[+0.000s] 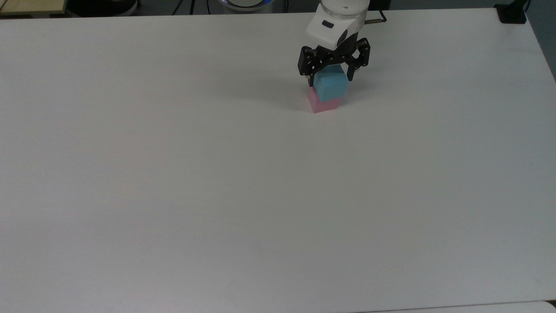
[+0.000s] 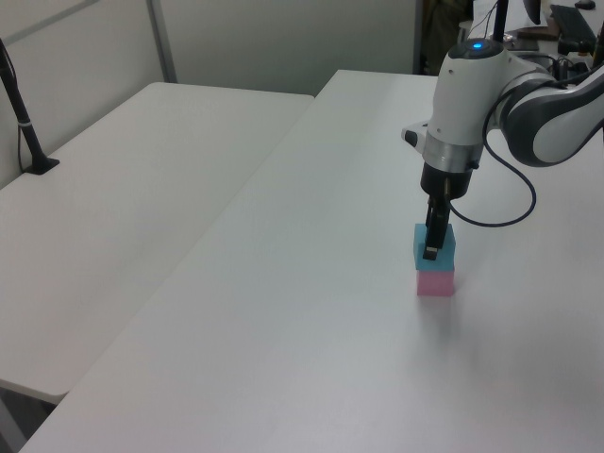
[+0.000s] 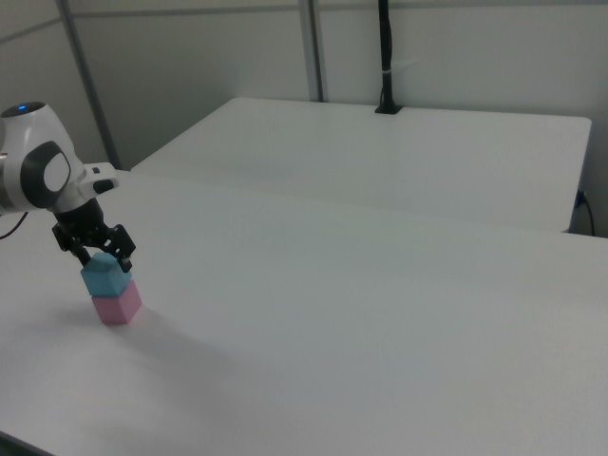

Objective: Put blue cube on pink cube
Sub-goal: 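Open the gripper and raise it away from the stacked cubes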

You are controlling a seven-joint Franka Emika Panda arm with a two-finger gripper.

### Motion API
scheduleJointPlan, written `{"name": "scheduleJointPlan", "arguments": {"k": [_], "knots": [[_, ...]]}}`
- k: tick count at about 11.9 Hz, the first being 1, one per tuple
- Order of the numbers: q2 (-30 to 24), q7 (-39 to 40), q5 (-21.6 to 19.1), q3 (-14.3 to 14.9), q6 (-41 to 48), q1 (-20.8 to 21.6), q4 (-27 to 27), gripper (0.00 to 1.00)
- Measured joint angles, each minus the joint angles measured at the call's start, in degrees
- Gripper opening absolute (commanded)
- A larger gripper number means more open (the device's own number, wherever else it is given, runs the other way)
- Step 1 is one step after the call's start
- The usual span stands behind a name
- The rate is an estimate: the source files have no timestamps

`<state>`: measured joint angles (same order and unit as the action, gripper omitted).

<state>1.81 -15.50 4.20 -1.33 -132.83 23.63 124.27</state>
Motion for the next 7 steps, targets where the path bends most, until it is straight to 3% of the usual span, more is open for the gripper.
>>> {"name": "scheduleJointPlan", "arguments": {"k": [2, 5, 7], "knots": [[-0.11, -1.44, 0.0, 0.07, 6.04, -1.35, -4.16, 1.0], [-0.56, -1.5, -0.01, -0.15, 22.59, -7.77, -17.96, 1.0], [-0.73, 0.59, 0.43, 0.38, 30.14, -11.45, -24.15, 1.0]]}}
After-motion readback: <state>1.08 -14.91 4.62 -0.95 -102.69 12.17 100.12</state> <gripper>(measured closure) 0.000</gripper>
